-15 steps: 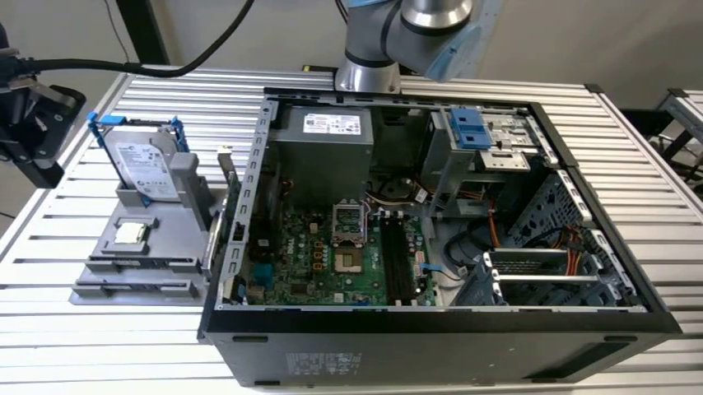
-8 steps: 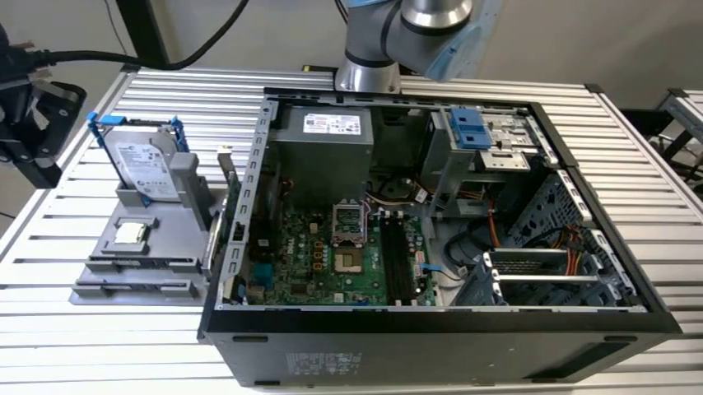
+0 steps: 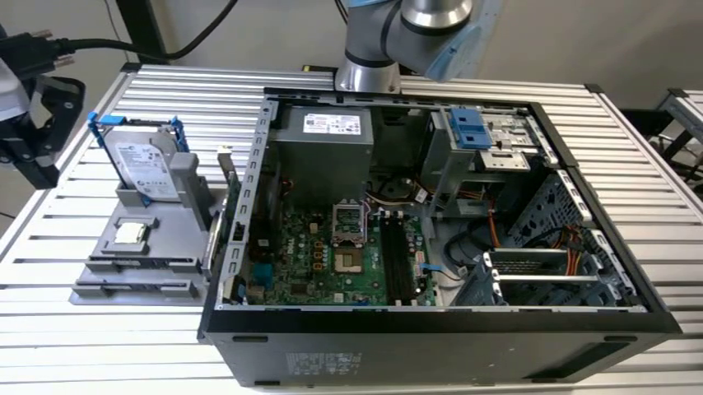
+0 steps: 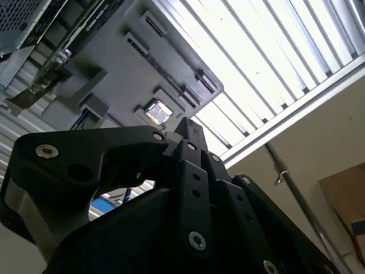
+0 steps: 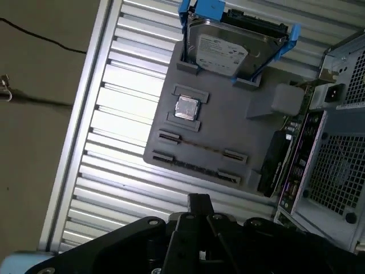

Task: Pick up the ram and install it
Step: 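Pick up the ram and move it above insertion slot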

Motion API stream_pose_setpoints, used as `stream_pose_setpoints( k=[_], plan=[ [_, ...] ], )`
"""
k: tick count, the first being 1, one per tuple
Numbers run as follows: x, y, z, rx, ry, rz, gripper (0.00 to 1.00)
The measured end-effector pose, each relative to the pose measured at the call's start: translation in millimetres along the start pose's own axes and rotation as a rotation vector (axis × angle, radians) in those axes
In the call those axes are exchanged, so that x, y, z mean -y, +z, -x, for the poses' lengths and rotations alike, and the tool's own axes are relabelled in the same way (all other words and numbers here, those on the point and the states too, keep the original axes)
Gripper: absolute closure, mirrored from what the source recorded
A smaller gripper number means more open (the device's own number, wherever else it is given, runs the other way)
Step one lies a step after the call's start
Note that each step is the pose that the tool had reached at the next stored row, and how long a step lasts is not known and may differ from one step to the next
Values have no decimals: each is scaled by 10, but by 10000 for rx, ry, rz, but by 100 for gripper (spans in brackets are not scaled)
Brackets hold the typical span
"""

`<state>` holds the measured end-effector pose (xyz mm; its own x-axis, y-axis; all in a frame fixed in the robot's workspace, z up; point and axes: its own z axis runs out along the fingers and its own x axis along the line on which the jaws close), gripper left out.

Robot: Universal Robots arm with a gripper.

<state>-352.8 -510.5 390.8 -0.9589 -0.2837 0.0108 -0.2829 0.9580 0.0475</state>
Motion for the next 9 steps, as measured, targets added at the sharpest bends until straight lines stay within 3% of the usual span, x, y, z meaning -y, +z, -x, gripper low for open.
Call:
stream_pose_setpoints(
  k=[9],
  plan=[
    [-8, 1, 1, -48, -1018, -11, 100]
  ],
)
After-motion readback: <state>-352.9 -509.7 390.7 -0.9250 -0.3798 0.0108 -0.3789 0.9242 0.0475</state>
